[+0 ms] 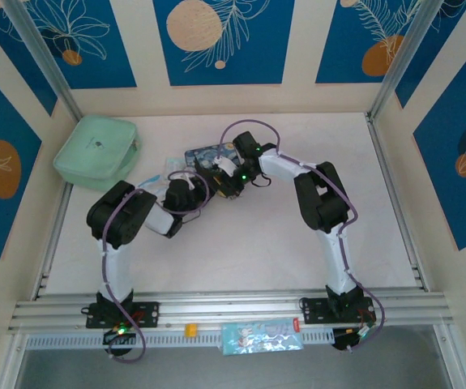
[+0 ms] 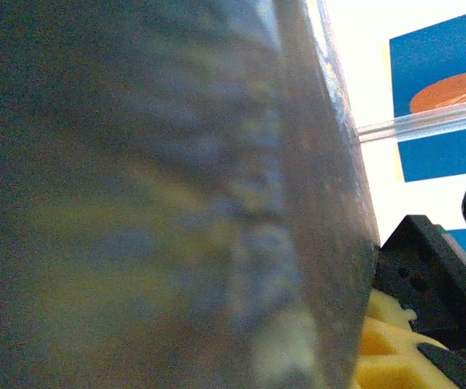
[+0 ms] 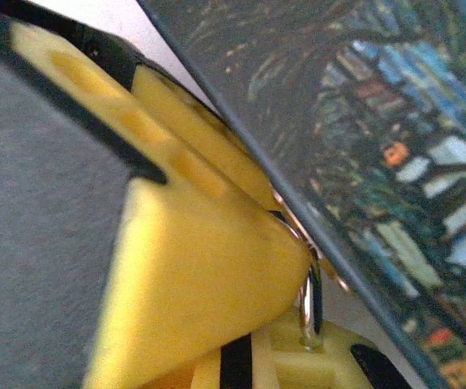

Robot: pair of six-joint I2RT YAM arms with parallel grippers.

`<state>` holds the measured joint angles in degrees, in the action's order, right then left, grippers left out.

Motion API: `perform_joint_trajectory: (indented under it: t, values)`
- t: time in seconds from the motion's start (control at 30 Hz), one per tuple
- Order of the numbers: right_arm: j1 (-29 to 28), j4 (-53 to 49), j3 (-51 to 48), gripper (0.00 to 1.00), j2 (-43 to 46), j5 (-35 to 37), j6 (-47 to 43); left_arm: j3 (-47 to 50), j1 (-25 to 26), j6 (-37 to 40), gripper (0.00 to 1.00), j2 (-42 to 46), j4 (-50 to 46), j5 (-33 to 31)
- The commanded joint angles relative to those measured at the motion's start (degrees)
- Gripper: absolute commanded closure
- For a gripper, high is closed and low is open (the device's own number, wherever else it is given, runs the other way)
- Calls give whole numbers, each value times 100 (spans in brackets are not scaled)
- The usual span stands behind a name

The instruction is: Unlock a padlock with a key

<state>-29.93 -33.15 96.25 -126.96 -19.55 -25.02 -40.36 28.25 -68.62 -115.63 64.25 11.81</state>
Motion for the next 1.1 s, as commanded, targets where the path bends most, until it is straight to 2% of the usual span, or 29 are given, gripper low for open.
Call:
perform_joint_trajectory:
  t: [0.0,0.2,0.27,0.3,0.37,0.43,0.47,0.63,0.7,0.8,0.9,1.07]
  values:
    - [-65,-166,-20,100,250,-659,40,-271,45,-46,76,-142,468,-135]
    - [-49,-132,5,100,282,-658,296,-98,40,-48,99,-143,452,-170]
    - [-48,-69,-69,100,375,-690,400,-77,40,-90,100,-219,562,-196]
    - [-48,1,-140,92,456,-701,474,-77,40,-135,100,-273,629,-199]
    - [-47,92,-290,68,629,-691,641,-110,40,-217,100,-389,767,-197]
    - [-15,64,-445,49,852,-677,841,-139,41,-255,100,-451,813,-210]
    - [8,63,-534,47,968,-650,952,-132,40,-245,100,-445,809,-227]
    - [286,484,-1112,42,1839,-586,2113,44,49,-120,100,-244,623,-545]
    - [371,633,-1094,42,1992,-185,2776,128,55,-190,100,-232,697,-708]
    - [387,1062,-1103,42,2056,815,3658,219,118,-353,100,-329,919,-970]
    - [401,1200,-864,41,1766,1524,4324,213,170,-431,100,-431,1063,-1070]
    - [239,449,347,40,692,2264,4565,365,208,-433,100,-408,1201,-1287]
